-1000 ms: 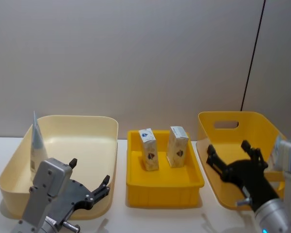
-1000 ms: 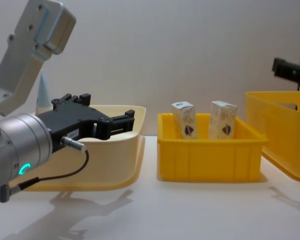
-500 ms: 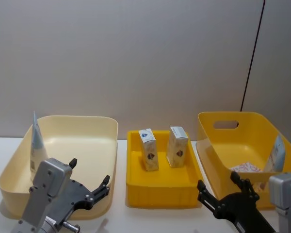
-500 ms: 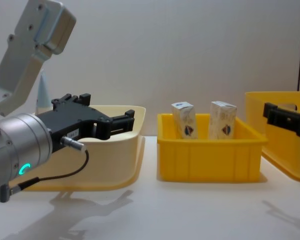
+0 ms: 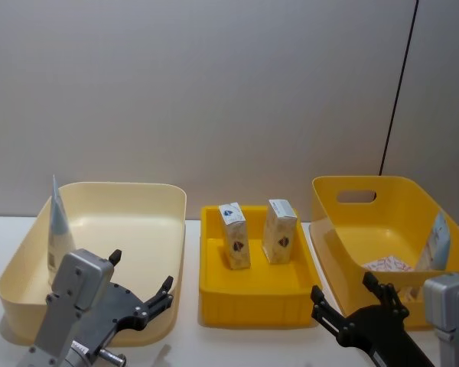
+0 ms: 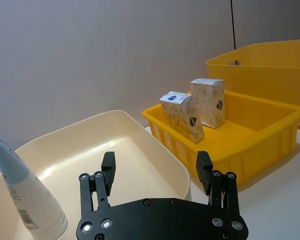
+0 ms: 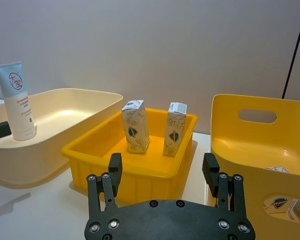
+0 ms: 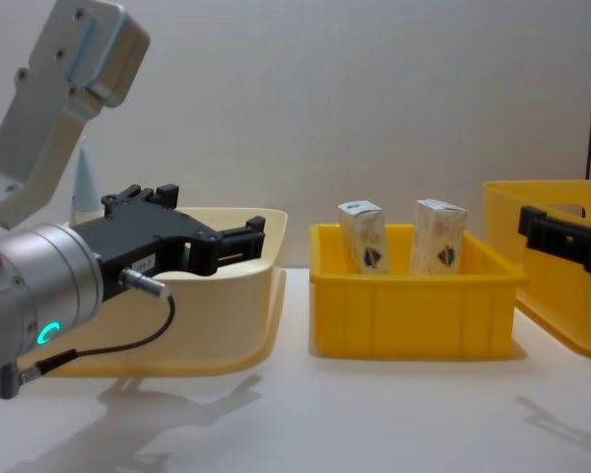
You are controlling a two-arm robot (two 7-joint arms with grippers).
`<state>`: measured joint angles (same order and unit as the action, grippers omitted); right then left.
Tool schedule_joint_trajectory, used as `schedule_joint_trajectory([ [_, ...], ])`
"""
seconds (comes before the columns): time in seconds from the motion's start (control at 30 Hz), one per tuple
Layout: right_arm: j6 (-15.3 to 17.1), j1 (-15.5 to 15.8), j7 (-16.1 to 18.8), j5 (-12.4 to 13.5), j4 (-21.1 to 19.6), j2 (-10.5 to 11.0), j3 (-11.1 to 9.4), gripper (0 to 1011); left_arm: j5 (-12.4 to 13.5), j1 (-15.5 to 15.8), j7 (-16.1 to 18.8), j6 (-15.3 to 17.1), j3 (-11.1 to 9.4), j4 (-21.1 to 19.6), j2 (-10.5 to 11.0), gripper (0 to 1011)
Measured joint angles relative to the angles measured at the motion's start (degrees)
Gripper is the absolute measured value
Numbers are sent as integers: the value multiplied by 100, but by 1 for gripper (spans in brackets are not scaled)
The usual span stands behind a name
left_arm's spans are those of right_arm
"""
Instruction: Bimanual collaborative sorting of washing and personal care products
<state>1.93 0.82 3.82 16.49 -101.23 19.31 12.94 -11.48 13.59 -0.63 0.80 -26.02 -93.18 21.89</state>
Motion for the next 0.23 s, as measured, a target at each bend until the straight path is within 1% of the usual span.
schedule_joint_trajectory([
  [0.23,1,2,1,0,0,2,0,1001,0,0,0,0,0,0,0,1004],
])
